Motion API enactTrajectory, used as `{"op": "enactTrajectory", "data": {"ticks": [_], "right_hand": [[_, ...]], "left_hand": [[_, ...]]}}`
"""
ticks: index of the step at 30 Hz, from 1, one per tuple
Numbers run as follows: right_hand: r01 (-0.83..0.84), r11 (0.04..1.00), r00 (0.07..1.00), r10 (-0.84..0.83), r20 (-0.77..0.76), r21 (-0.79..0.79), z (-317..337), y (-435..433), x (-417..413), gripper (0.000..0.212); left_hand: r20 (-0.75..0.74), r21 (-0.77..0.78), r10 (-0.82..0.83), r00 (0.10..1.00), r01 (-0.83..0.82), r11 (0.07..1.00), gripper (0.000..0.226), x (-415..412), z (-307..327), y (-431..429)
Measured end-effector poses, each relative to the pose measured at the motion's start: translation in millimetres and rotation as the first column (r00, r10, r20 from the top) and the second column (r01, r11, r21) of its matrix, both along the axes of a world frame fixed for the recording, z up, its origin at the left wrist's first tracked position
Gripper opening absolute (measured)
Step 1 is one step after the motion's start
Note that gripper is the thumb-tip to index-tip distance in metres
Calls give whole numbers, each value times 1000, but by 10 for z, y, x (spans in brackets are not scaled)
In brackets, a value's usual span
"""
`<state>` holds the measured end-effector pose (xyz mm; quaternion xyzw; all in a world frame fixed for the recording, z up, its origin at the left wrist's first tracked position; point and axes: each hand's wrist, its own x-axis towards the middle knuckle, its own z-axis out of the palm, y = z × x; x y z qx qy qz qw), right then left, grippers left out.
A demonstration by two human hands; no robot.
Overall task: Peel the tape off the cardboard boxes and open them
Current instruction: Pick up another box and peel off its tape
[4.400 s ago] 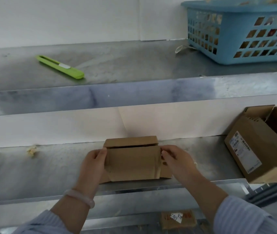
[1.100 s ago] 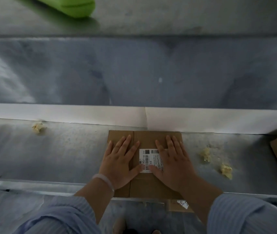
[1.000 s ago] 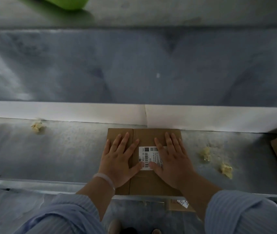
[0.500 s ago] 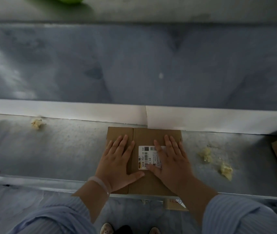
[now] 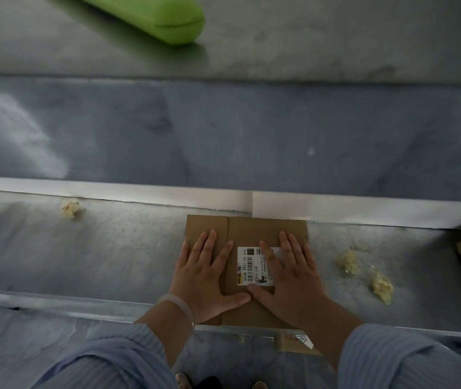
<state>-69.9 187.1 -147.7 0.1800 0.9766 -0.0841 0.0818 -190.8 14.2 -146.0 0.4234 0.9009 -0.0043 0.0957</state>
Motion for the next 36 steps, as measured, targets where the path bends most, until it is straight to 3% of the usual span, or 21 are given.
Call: {"op": "enactTrajectory", "data": {"ticks": [5,10,14,19,25,30,36], "right_hand": [[-23,998,998,26,60,-52,86,107,54,116],[225,972,974,-225,2,-63,67,34,434,113],[279,953,960,-279,12,-119,155,-171,557,104],[433,825,890,-454,30,-362,320,-236,447,88],[544,677,778,-629,-5,-496,380,-433,387,83],[586,597,736,-675,52,-548,405,-1111,358,88],[481,661,815,-580,15,-576,460,-2047,-16,94]], "left_hand": [[77,68,-32,996,27,997,109,-83,14,-142],[116,89,304,946,-315,945,113,163,59,-417],[236,89,360,903,-389,917,99,328,158,-538],[545,188,335,769,-501,845,78,229,238,-573],[708,228,272,651,-576,785,70,103,253,-795],[688,288,242,684,-563,774,60,-141,373,-1323],[625,310,286,727,-567,763,66,-418,498,-2424]]}}
